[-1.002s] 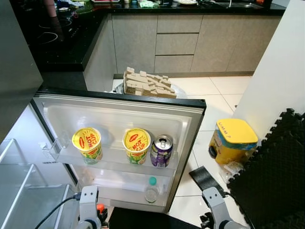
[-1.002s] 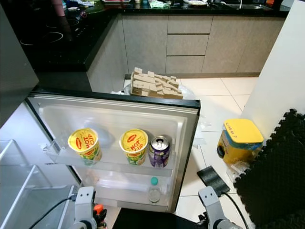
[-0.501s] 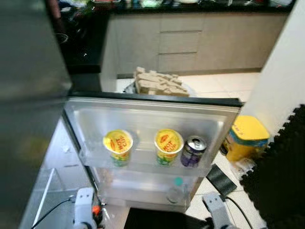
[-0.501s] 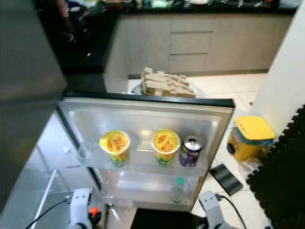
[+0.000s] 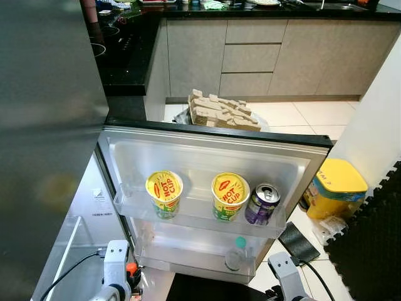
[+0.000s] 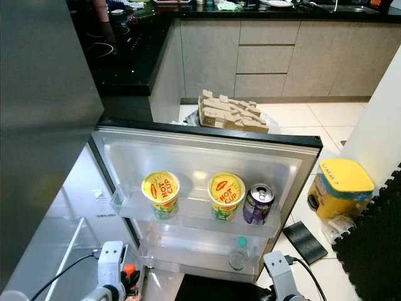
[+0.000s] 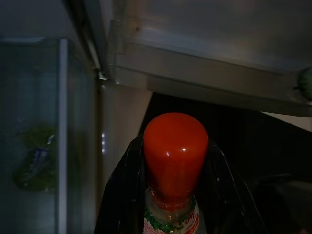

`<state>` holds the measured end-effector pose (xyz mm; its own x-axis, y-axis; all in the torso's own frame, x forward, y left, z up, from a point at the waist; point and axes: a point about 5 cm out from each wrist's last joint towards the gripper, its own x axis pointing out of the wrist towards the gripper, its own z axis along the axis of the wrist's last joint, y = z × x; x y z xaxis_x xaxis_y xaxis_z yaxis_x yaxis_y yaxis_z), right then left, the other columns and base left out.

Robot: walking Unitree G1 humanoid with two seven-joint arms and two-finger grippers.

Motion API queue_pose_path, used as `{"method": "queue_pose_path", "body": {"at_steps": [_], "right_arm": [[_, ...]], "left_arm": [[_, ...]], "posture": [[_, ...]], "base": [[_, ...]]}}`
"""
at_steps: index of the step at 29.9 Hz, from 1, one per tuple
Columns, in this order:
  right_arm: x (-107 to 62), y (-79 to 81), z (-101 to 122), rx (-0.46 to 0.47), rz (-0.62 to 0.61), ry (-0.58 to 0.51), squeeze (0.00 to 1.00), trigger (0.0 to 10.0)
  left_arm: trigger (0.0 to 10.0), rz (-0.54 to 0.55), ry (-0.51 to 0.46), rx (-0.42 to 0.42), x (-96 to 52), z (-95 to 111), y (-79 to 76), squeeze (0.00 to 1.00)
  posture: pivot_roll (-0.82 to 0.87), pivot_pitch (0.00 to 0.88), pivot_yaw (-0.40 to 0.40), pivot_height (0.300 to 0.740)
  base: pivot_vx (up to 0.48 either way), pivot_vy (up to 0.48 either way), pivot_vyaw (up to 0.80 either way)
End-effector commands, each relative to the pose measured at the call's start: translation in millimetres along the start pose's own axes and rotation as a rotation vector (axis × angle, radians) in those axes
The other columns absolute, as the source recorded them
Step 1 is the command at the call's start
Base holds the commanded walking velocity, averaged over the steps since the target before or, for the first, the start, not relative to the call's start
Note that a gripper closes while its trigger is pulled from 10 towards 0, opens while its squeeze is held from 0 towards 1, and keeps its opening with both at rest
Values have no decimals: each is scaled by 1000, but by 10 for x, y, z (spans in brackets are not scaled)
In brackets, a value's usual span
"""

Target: Restocking fridge

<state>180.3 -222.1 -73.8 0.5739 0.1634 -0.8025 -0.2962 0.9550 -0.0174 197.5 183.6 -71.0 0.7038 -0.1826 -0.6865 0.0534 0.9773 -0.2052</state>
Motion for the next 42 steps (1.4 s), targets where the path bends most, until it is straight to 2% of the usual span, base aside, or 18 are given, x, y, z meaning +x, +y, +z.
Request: {"method": "queue_pose_path", "body": {"at_steps": [1,14,18,25,26,30,38,42], "right_arm": [[-2,-5,-1,15,-9,-6,0,10000],[-18,-23,-42,18,-15,8,0,10000],[-15,-25,-31,17,-15,7,0,10000],[-18,-33,-32,17,-16,9,0,10000],[-18,-34,-34,17,-16,10,0,10000],[-20,-36,-40,16,-16,14,0,10000],[-23,-41,-52,18,-16,23,0,10000],[-29,-42,-57,31,-4,16,0,10000]], "left_arm": [[10000,-2,-1,-14,8,-6,-27,0],[10000,-7,5,-20,-12,-46,-13,0],[10000,-38,12,-16,-8,-58,-45,0],[10000,-33,14,-26,-8,-78,-60,0],[10000,-27,8,-49,-10,-79,-54,0],[10000,-21,9,-48,-13,-79,-43,0],[10000,-20,-10,-44,-6,-30,-28,0],[10000,-10,-51,-47,-1,68,23,0]], "posture": [[-68,0,3,740],[-65,0,0,740],[-65,0,0,740],[-68,0,-2,740],[-68,0,-2,740],[-68,0,-2,740],[-66,0,-7,740],[-66,0,-7,740]], "base": [[0,0,0],[0,0,0],[0,0,0],[0,-477,0],[0,0,0],[0,0,0],[0,0,0],[0,0,0]]}}
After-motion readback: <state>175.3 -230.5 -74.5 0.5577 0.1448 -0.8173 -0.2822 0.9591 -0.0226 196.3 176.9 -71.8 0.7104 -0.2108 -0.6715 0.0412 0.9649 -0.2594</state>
